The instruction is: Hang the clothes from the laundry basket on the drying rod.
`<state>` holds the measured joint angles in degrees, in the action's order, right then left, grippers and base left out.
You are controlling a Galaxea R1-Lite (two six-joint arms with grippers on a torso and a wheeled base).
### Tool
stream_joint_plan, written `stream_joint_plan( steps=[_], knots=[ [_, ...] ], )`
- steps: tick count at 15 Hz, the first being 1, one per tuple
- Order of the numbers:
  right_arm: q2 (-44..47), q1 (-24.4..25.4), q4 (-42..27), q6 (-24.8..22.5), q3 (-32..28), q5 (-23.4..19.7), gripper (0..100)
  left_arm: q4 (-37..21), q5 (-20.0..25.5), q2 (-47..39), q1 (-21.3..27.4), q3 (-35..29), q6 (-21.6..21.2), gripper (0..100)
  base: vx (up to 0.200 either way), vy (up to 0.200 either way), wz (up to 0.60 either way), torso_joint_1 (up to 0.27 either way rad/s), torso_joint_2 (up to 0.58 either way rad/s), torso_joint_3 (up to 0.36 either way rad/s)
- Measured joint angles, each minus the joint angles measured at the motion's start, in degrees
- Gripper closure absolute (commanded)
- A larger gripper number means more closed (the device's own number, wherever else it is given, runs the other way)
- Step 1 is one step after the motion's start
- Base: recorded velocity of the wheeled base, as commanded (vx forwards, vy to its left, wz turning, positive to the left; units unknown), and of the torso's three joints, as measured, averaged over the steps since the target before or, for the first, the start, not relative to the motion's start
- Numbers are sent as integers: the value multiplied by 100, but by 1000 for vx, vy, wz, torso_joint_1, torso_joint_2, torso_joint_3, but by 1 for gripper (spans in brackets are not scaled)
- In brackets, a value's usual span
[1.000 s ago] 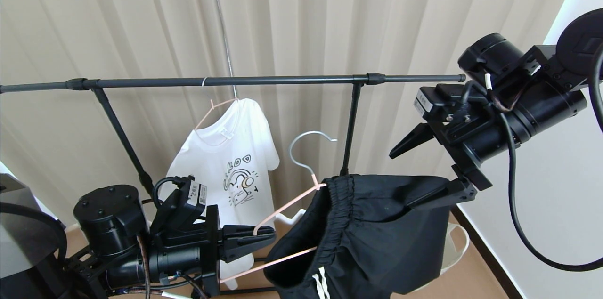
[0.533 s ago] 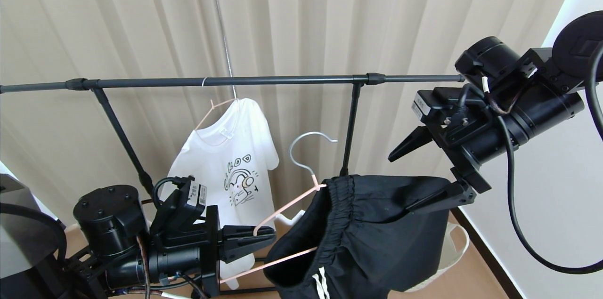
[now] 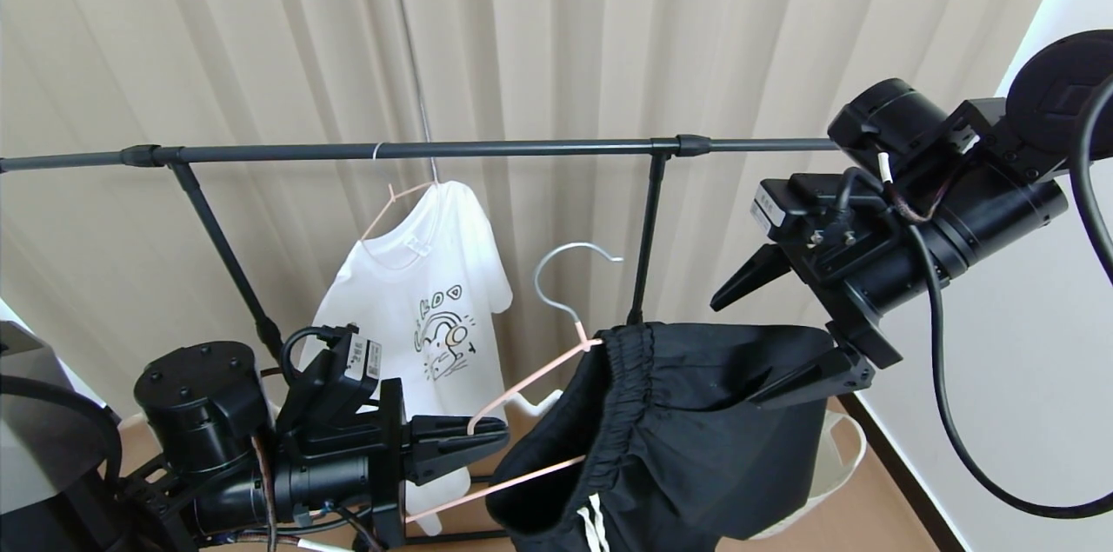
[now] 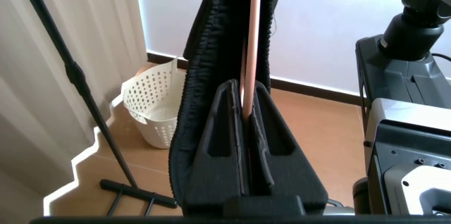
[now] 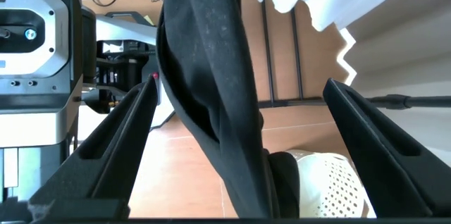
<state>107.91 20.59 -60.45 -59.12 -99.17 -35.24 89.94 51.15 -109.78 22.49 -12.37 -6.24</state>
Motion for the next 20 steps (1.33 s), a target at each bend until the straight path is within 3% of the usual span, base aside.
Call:
stream_joint_plan(
  steps=[20],
  knots=[
    [280, 325, 54, 11, 177, 46, 0, -2, -17, 46, 79, -2, -10, 100, 0, 0, 0, 0, 0, 0]
  ],
)
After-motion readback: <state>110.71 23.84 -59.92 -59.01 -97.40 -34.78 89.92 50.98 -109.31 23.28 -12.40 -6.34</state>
